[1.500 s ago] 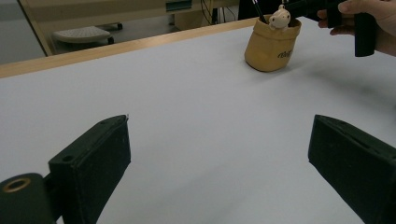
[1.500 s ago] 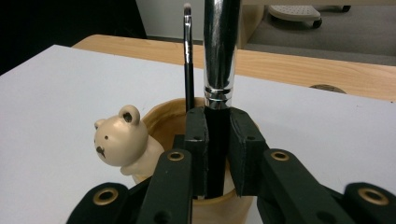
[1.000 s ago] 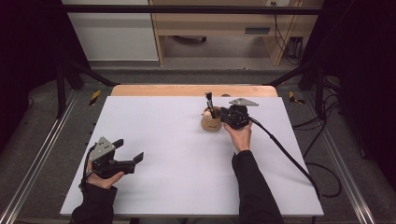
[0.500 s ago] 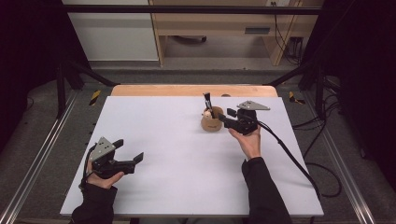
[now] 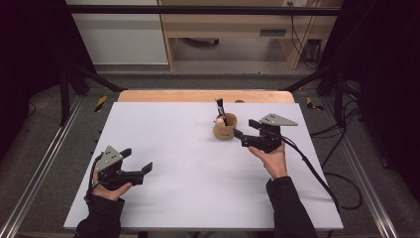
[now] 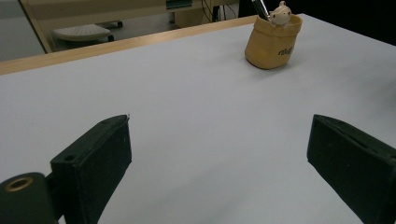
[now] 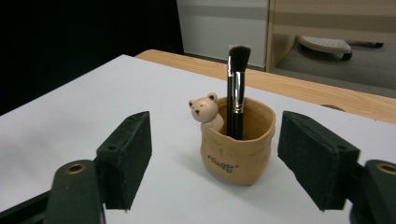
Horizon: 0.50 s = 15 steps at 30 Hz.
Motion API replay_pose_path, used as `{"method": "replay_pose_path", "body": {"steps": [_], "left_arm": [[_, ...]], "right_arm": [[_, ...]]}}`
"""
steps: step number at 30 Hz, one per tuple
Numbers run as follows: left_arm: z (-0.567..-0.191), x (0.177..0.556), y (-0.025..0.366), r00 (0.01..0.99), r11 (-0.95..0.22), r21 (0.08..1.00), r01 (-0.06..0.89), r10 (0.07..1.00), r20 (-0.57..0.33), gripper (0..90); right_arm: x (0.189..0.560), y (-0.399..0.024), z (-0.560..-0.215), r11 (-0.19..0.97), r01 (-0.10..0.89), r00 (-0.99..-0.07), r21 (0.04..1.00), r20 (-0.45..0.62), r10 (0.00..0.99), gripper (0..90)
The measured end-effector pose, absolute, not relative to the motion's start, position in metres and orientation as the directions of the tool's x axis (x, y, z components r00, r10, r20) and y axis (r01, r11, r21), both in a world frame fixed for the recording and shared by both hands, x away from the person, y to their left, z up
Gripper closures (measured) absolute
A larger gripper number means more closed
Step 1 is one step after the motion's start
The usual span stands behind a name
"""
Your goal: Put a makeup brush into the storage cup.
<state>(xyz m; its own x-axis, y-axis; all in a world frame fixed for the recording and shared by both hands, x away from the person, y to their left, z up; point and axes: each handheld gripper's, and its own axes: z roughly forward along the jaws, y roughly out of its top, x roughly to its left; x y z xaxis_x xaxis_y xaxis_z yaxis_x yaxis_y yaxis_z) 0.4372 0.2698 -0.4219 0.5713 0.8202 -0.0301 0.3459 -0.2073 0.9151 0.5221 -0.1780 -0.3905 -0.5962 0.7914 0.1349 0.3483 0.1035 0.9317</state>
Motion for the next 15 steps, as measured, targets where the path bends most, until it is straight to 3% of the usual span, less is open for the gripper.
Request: {"method": "replay_pose_path", "body": {"steps": [15], "left_arm": [[-0.422, 0.437, 0.269, 0.569, -0.204, 0.915, 0.347, 0.822, -0.033, 5.1]], "right_arm": [[0.488, -0.195, -0.391, 0.093, 0.334, -0.613, 0.938, 0.141, 0.778, 11.7]]}}
